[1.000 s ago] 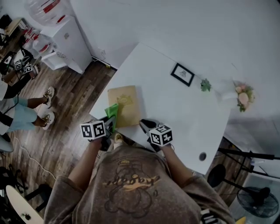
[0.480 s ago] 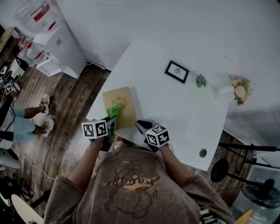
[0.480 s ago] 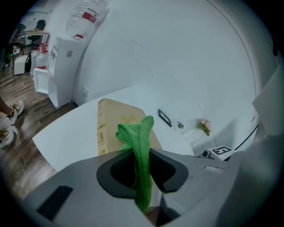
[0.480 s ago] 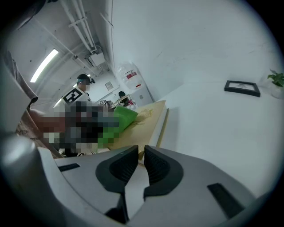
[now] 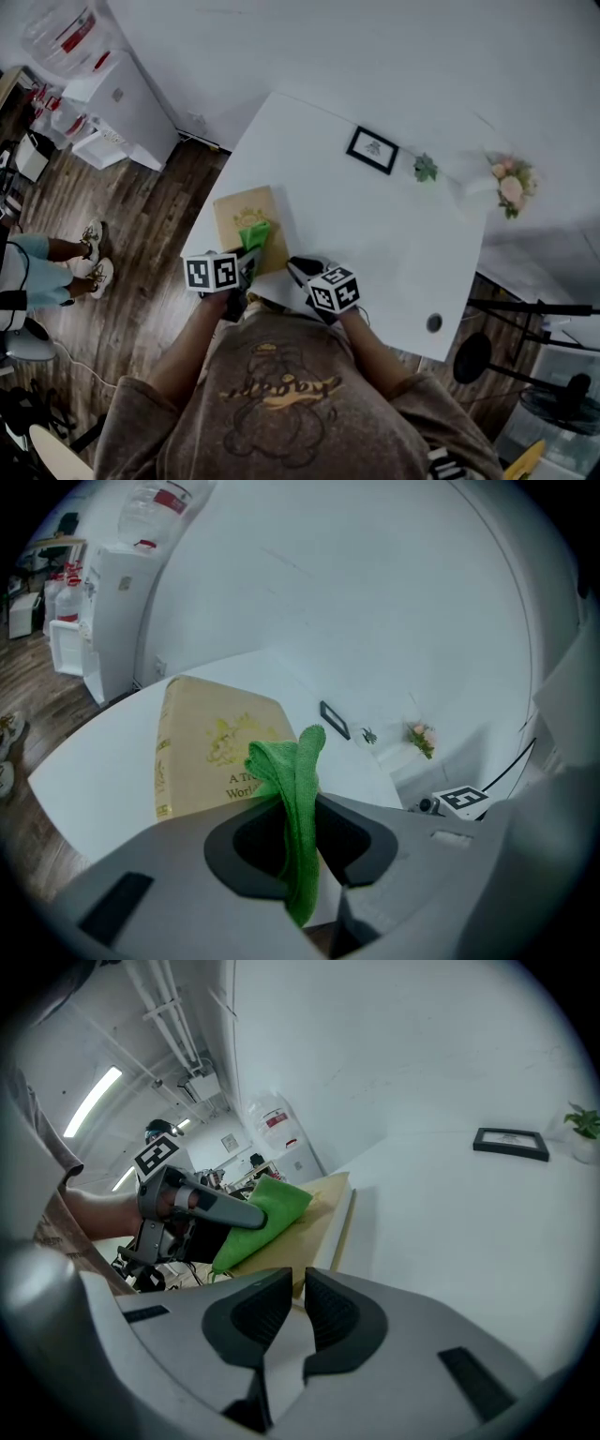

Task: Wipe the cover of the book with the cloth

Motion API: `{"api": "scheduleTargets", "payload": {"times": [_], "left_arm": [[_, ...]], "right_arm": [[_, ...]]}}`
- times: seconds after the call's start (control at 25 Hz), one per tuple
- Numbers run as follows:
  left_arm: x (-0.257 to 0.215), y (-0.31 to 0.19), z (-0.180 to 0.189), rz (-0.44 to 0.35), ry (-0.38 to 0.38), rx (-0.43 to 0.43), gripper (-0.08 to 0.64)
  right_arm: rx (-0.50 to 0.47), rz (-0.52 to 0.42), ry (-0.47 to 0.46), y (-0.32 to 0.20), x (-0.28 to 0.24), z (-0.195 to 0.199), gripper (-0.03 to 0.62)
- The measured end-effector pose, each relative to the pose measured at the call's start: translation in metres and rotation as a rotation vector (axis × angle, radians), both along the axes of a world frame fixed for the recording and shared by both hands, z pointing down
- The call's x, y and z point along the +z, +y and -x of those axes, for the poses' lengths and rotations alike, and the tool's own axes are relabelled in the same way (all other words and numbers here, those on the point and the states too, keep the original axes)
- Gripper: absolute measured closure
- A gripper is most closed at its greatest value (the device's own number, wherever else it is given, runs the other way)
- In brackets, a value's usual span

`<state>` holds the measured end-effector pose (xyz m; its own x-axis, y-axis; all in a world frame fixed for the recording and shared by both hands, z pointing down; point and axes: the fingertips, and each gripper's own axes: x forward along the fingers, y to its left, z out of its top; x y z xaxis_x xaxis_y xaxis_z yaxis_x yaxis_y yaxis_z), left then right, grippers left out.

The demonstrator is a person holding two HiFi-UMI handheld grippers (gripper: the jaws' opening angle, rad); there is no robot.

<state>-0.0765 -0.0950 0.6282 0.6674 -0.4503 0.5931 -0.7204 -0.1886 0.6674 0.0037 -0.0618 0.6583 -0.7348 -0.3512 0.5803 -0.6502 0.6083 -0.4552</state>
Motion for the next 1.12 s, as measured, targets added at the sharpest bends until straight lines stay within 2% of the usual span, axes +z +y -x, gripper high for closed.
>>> {"api": "scheduleTargets", "payload": {"times": [0.2, 0.68, 1.12], "left_arm": [[0.000, -0.002, -0.020, 0.005, 0.011, 0.044, 0.491], [-0.002, -0.005, -0.064, 0.011, 0.037, 0.144, 0.491], [-0.004, -0.006, -0.102, 0.022, 0.081, 0.210, 0.491]], "right_arm": [[0.040, -0.005, -0.016, -0.003, -0.006, -0.008, 0.560], [0.200, -0.027, -0.031, -0.010, -0.017, -0.064, 0.563], [0.285, -0.035, -0.021, -0.005, -0.019, -0.100, 0.563]]}}
